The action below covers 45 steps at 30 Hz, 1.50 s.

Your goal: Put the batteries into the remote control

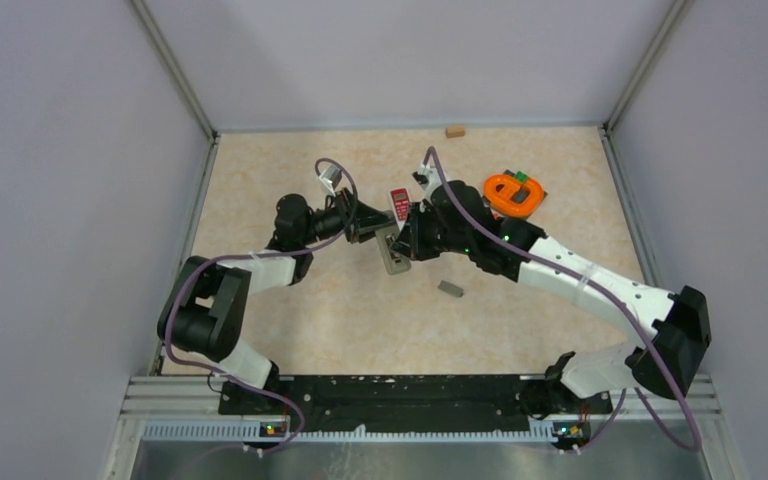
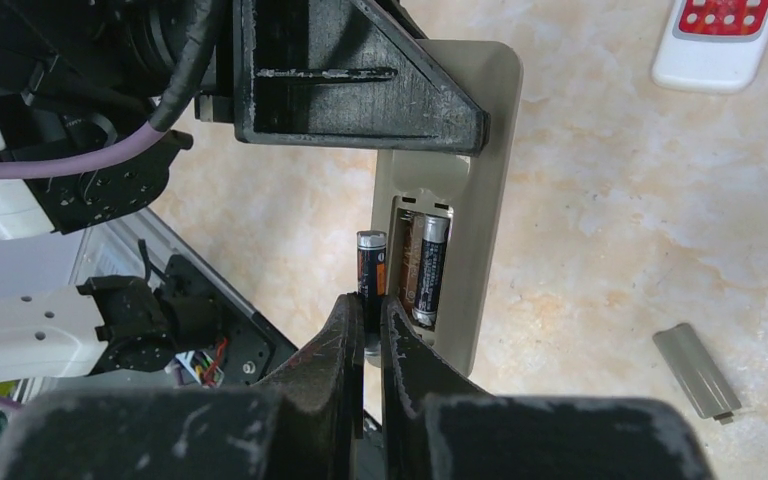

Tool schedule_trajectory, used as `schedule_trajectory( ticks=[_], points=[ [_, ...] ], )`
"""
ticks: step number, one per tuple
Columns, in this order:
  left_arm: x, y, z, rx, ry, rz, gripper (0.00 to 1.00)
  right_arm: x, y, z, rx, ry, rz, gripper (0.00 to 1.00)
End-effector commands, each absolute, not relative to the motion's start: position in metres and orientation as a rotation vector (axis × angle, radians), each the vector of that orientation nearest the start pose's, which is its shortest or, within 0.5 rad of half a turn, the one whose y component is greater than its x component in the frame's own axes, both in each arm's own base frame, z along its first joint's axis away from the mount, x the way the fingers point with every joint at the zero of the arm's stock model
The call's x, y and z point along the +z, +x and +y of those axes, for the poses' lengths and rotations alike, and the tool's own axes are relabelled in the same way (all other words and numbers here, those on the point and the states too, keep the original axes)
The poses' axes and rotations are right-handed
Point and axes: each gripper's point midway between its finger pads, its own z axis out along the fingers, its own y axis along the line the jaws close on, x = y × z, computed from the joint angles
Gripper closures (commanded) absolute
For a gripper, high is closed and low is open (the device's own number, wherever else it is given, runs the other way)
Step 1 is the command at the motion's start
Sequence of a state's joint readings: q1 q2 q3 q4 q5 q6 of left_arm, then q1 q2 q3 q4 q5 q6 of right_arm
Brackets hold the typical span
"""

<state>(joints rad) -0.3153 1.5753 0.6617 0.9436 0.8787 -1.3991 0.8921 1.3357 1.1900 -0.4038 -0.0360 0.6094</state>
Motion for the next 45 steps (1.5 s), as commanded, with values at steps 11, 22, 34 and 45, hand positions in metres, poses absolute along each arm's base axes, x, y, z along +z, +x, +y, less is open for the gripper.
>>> schedule_trajectory(
  ticks=[11, 22, 34, 45],
  points=[
    [0.237, 0.304, -0.27, -1.946, -0.123, 1.854, 1.0, 0.243, 0.233, 0.339, 0.804, -0.389, 2.258, 0.9],
    [0.236, 0.305, -0.27, -1.947, -0.14, 1.849, 1.0, 0.259, 0.231, 0.344, 0.858, -0.394, 2.212, 0.72],
    [0.254, 0.304, -0.266, -1.967, -0.189, 1.788, 1.0, 0.297, 0.233, 0.315, 0.876, -0.198, 2.091, 0.27],
    [0.302, 0.301, -0.256, -2.042, -0.336, 1.7, 1.0, 0.312, 0.226, 0.295, 1.058, 0.02, 1.938, 0.06]
  ],
)
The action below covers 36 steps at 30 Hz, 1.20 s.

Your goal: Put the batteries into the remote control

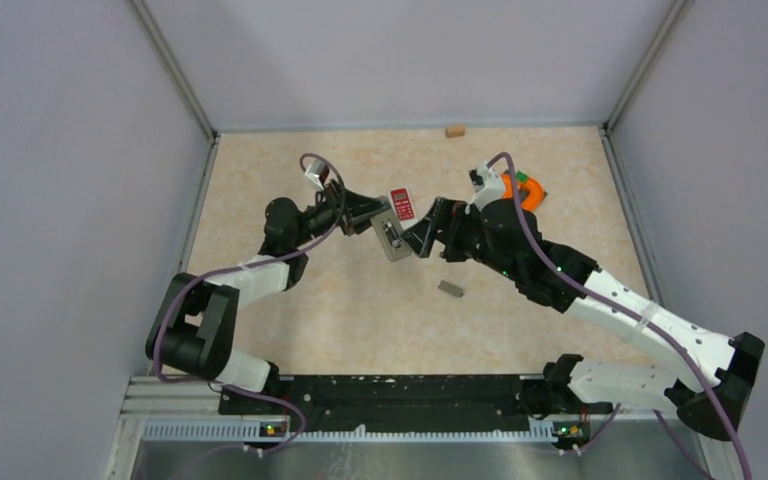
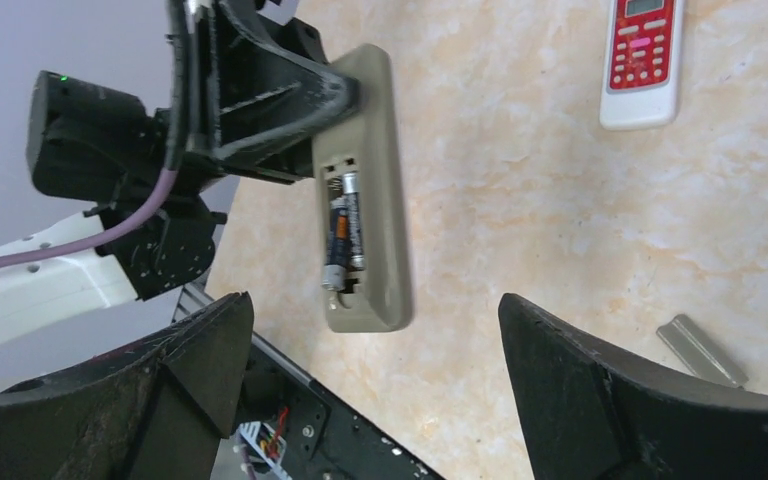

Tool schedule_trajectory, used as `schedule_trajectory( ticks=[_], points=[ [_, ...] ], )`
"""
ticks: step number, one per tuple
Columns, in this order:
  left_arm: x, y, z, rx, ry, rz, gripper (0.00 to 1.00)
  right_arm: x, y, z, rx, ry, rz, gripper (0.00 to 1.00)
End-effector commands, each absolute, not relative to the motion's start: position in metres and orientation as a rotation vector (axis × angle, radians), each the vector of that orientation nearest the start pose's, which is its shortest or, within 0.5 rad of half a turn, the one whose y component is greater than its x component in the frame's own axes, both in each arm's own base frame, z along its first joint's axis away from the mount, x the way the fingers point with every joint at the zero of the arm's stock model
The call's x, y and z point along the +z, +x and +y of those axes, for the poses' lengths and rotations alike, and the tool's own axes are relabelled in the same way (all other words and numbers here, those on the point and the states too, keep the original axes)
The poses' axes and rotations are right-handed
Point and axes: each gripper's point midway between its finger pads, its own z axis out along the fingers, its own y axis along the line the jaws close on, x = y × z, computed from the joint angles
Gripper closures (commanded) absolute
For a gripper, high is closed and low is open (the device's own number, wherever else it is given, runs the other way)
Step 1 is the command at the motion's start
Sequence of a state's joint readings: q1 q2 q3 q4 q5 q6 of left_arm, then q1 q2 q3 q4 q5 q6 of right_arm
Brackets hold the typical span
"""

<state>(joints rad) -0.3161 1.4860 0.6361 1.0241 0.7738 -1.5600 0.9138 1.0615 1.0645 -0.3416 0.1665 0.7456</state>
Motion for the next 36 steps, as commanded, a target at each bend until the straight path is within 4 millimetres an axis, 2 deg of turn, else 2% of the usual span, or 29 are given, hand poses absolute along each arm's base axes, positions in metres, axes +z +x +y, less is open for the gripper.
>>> schedule_trajectory(
  ticks=[1, 5, 8, 13, 16, 22, 26, 31, 36],
  points=[
    [0.306, 0.3, -0.255, -2.061, -0.361, 1.694, 1.0, 0.318, 0.225, 0.298, 1.084, 0.016, 1.926, 0.06],
    [0.317, 0.298, -0.251, -2.163, -0.509, 1.672, 1.0, 0.333, 0.221, 0.305, 1.177, 0.014, 1.86, 0.05],
    [0.335, 0.285, -0.253, -2.27, -0.552, 1.61, 1.0, 0.344, 0.217, 0.307, 1.24, 0.006, 1.812, 0.05],
    [0.341, 0.28, -0.251, -2.226, -0.59, 1.636, 1.0, 0.355, 0.211, 0.311, 1.321, 0.0, 1.753, 0.05],
    [0.345, 0.28, -0.253, -2.23, -0.577, 1.641, 1.0, 0.355, 0.21, 0.311, 1.351, 0.015, 1.733, 0.1],
    [0.346, 0.279, -0.253, -2.252, -0.576, 1.629, 1.0, 0.359, 0.209, 0.311, 1.403, 0.039, 1.683, 0.28],
    [0.345, 0.279, -0.253, -2.253, -0.579, 1.628, 1.0, 0.36, 0.209, 0.313, 1.412, 0.031, 1.681, 0.36],
    [0.344, 0.28, -0.252, -2.251, -0.585, 1.625, 1.0, 0.351, 0.21, 0.319, 1.405, 0.016, 1.717, 0.42],
    [0.344, 0.28, -0.253, -2.249, -0.581, 1.626, 1.0, 0.344, 0.211, 0.323, 1.399, 0.007, 1.737, 0.44]
  ],
)
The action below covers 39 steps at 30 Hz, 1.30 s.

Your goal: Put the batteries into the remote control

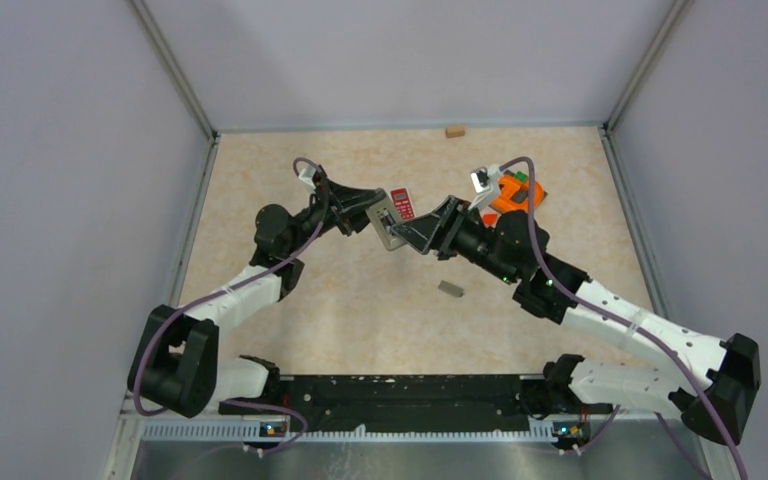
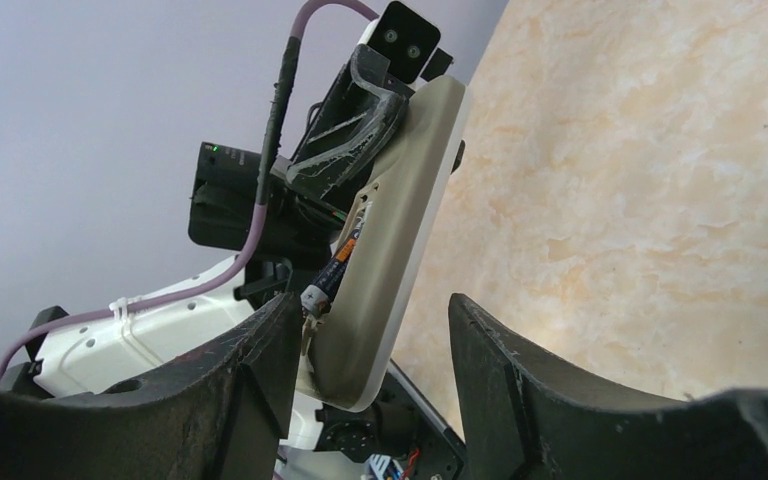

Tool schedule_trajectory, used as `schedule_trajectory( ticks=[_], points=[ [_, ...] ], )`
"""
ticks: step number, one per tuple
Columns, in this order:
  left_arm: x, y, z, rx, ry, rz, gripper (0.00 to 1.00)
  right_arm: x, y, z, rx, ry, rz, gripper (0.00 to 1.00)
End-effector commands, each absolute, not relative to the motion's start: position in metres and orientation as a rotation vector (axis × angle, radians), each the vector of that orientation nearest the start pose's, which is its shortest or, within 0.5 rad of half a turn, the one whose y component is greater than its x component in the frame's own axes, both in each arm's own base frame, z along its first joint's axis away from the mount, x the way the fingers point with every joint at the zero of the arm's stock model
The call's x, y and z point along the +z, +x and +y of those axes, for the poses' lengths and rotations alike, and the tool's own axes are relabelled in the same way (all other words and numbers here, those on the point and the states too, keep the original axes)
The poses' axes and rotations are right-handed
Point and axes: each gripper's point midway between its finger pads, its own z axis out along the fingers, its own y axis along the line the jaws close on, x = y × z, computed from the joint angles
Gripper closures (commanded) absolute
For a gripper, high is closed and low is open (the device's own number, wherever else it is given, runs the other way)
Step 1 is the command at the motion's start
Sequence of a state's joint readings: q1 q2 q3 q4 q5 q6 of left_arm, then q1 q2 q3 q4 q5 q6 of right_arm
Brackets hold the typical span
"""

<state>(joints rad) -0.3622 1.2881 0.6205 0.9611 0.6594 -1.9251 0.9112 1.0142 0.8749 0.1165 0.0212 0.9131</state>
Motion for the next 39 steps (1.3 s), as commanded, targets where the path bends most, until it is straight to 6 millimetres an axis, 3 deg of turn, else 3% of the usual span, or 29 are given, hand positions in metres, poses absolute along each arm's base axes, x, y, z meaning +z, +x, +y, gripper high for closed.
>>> schedule_trajectory(
  ticks=[1, 20, 32, 39],
  points=[
    [0.345, 0.28, -0.252, -2.249, -0.581, 1.624, 1.0, 0.344, 0.211, 0.323, 1.4, 0.006, 1.737, 0.44],
    [0.36, 0.269, -0.254, -2.241, -0.463, 1.617, 1.0, 0.309, 0.234, 0.328, 1.247, 0.108, 1.902, 0.58],
    [0.378, 0.259, -0.255, -2.251, -0.374, 1.589, 1.0, 0.271, 0.244, 0.335, 1.128, 0.111, 2.046, 0.72],
    [0.385, 0.255, -0.256, -2.161, -0.232, 1.567, 1.0, 0.247, 0.249, 0.333, 0.996, 0.111, 2.171, 0.88]
  ],
)
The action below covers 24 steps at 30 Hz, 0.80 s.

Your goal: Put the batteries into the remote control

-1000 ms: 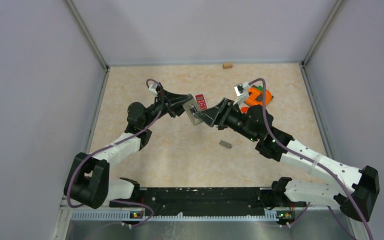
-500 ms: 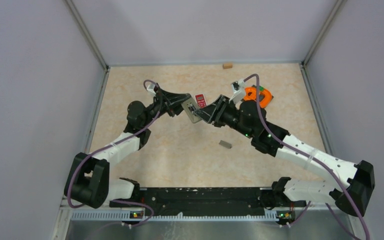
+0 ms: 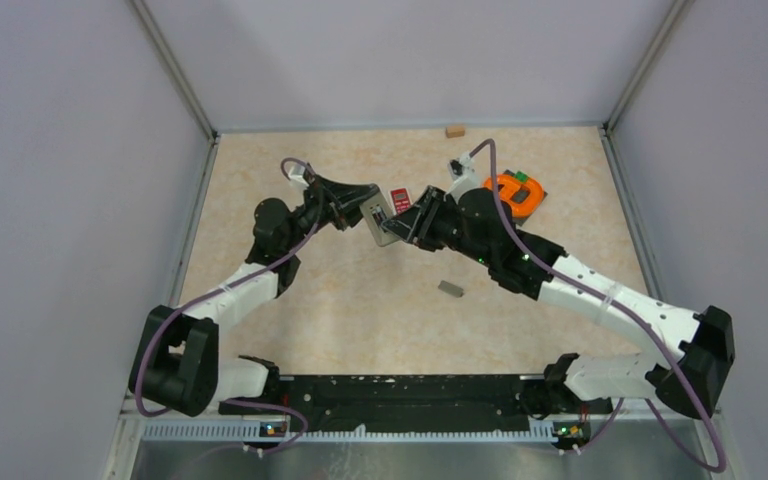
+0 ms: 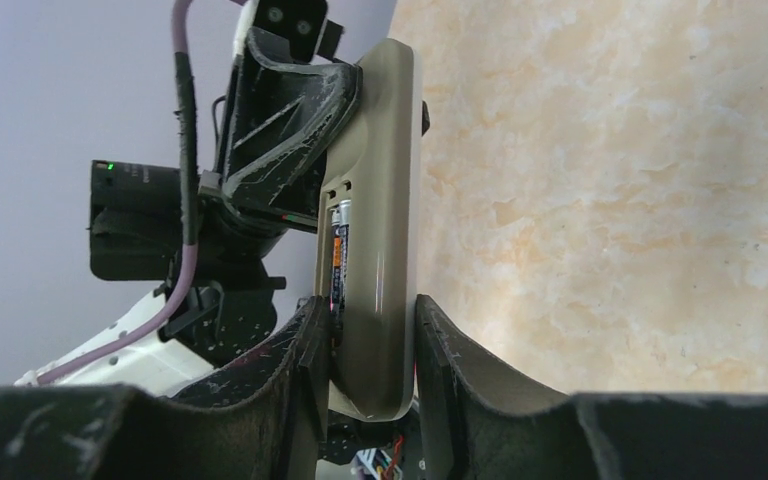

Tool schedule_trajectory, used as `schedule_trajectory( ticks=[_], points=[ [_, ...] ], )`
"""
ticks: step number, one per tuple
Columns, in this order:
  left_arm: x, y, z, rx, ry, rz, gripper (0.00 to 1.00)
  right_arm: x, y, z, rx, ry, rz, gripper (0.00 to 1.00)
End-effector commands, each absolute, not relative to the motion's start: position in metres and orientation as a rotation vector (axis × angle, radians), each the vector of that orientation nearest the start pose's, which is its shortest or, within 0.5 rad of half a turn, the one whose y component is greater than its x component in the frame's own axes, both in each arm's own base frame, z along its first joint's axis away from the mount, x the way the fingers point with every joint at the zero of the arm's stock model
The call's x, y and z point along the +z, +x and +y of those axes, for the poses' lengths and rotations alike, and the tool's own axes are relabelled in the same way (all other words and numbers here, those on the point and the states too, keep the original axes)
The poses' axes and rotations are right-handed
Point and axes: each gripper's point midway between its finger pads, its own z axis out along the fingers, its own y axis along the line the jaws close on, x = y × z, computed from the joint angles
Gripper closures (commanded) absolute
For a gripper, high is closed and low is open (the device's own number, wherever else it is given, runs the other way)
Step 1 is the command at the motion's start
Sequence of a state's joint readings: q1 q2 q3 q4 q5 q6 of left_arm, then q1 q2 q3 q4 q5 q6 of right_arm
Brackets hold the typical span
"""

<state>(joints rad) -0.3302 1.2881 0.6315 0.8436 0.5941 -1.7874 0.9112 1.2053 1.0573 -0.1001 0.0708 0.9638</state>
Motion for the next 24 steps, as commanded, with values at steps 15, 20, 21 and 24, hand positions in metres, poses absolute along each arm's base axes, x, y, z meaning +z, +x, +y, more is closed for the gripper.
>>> schedule_trajectory(
  ticks=[15, 20, 21, 24],
  points=[
    [0.34, 0.274, -0.241, -1.576, 0.003, 1.713, 1.0, 0.318, 0.235, 0.311, 1.277, 0.05, 1.905, 0.44],
    [0.329, 0.275, -0.233, -1.502, 0.051, 1.734, 1.0, 0.322, 0.235, 0.283, 1.128, 0.004, 1.884, 0.34],
    [0.327, 0.275, -0.232, -1.493, 0.054, 1.738, 1.0, 0.319, 0.238, 0.276, 1.087, 0.014, 1.89, 0.32],
    [0.328, 0.272, -0.231, -1.488, 0.095, 1.728, 1.0, 0.308, 0.241, 0.264, 1.014, -0.001, 1.913, 0.3]
  ],
)
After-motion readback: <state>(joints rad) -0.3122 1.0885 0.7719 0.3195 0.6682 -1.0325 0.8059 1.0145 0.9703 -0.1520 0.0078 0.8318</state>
